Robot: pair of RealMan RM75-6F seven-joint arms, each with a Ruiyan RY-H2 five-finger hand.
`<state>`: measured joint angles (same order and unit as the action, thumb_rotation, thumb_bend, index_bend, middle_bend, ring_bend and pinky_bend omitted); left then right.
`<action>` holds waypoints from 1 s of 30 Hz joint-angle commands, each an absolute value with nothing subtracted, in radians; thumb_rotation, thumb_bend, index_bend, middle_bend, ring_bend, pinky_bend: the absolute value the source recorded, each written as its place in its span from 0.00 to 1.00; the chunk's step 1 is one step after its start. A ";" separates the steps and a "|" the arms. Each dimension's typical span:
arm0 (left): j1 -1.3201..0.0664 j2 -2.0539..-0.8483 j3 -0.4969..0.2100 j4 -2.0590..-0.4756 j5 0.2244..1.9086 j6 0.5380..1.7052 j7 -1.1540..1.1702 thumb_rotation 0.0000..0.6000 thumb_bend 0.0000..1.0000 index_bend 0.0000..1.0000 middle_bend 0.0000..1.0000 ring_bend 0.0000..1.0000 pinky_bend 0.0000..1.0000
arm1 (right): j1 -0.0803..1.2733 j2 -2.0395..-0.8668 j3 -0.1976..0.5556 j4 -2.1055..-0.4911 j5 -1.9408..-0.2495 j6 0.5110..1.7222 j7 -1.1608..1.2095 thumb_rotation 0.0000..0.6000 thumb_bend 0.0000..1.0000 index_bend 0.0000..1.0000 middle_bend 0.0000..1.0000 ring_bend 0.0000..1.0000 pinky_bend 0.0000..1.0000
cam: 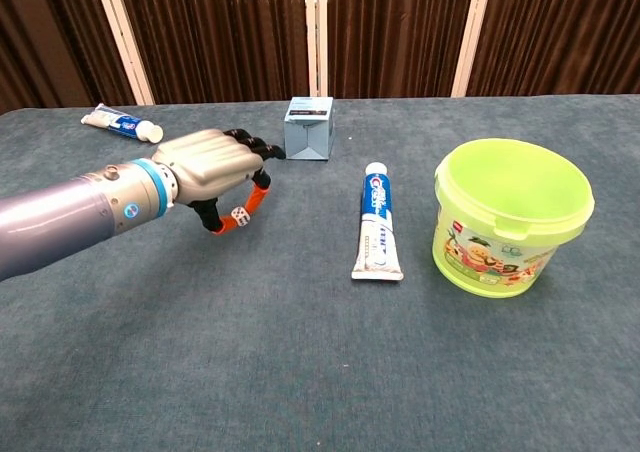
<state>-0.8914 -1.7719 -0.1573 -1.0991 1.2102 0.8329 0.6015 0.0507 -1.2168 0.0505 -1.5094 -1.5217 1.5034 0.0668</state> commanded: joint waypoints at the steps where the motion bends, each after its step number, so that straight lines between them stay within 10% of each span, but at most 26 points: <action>1: -0.877 -1.707 -0.169 -1.187 1.236 0.894 0.591 1.00 0.42 0.55 0.00 0.00 0.00 | 0.050 -1.218 0.048 -1.509 -1.525 1.504 0.063 1.00 0.07 0.00 0.00 0.00 0.00; 8: -0.863 -1.580 -0.193 -1.379 1.252 0.964 0.620 1.00 0.41 0.54 0.00 0.00 0.00 | 0.048 -1.220 0.044 -1.510 -1.532 1.510 0.058 1.00 0.07 0.00 0.00 0.00 0.00; 17: -0.848 -1.506 -0.206 -1.507 1.253 1.029 0.652 1.00 0.38 0.14 0.00 0.00 0.00 | 0.039 -1.219 0.037 -1.515 -1.545 1.525 0.048 1.00 0.07 0.00 0.00 0.00 0.00; 30: -0.751 -1.440 -0.135 -1.622 1.297 1.155 0.644 1.00 0.37 0.13 0.00 0.00 0.00 | 0.034 -1.214 0.036 -1.518 -1.545 1.530 0.044 1.00 0.07 0.00 0.00 0.00 0.00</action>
<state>-0.7720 -1.4493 -0.1524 -1.6051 1.2817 1.1296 0.6512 0.0335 -1.2138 0.0360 -1.5183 -1.5452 1.5300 0.0440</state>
